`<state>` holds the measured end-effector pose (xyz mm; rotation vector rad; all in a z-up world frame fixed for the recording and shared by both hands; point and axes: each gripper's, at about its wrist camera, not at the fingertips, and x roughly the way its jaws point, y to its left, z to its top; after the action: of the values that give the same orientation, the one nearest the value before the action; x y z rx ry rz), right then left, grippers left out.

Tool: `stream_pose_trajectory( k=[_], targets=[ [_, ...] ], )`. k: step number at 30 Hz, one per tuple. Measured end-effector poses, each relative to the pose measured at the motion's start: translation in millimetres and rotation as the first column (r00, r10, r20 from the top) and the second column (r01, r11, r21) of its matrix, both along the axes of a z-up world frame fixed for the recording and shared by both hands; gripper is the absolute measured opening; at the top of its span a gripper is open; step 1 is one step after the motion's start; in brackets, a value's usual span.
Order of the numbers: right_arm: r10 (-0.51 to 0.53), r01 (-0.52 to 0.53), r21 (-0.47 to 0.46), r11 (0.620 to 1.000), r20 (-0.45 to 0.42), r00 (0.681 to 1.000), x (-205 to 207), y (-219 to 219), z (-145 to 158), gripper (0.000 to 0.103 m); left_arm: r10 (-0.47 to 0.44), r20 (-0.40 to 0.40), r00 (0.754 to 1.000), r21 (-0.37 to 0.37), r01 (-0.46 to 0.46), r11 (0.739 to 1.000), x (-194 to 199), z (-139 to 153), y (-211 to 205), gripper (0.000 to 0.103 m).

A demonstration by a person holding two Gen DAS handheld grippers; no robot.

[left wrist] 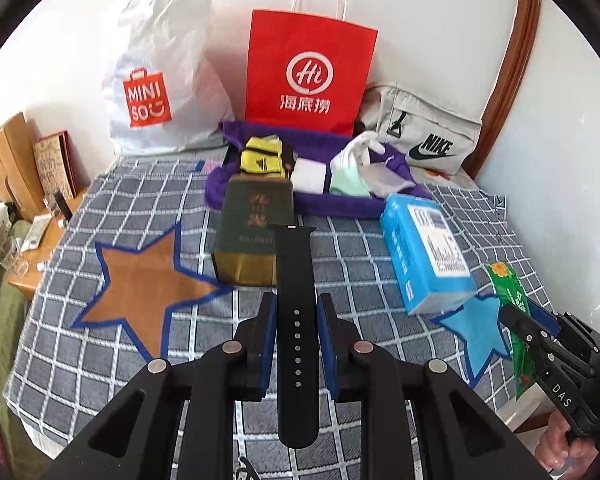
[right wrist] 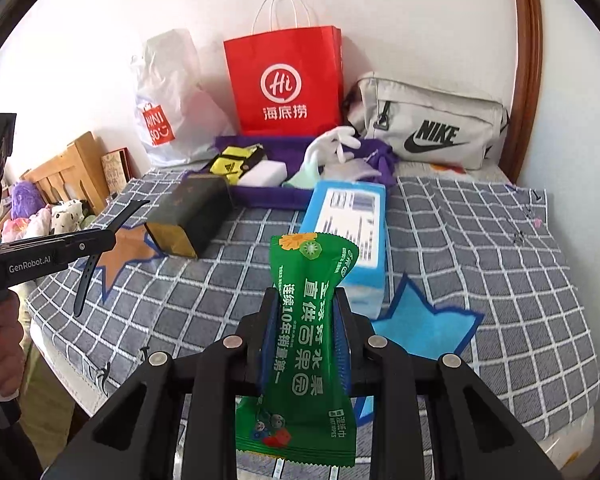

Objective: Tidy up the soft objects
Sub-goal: 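Lift and carry the strap and snack packet over the purple towel with both tools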

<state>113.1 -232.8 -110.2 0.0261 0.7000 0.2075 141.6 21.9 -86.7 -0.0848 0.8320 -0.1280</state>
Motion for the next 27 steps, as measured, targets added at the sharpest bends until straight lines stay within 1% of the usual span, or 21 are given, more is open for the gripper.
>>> stream_pose_trajectory(
  k=[6,10,16,27],
  targets=[
    [0.006,-0.005,-0.011,1.0,0.026,1.0,16,-1,16,0.026,0.0,0.033,0.999,0.019,0.0,1.0,12,18,-7,0.019],
    [0.005,-0.004,-0.021,1.0,0.038,0.999,28,-1,24,0.026,-0.006,0.043,0.999,0.015,0.005,1.0,23,26,-11,0.019],
    [-0.006,0.007,-0.023,1.0,0.048,0.999,48,-5,34,0.026,-0.015,0.052,0.999,0.017,0.014,1.0,39,32,-17,0.019],
    [-0.024,0.025,-0.024,0.999,0.052,0.998,83,-8,40,0.026,-0.016,0.058,0.998,0.012,0.015,1.0,72,40,-24,0.019]
  ],
)
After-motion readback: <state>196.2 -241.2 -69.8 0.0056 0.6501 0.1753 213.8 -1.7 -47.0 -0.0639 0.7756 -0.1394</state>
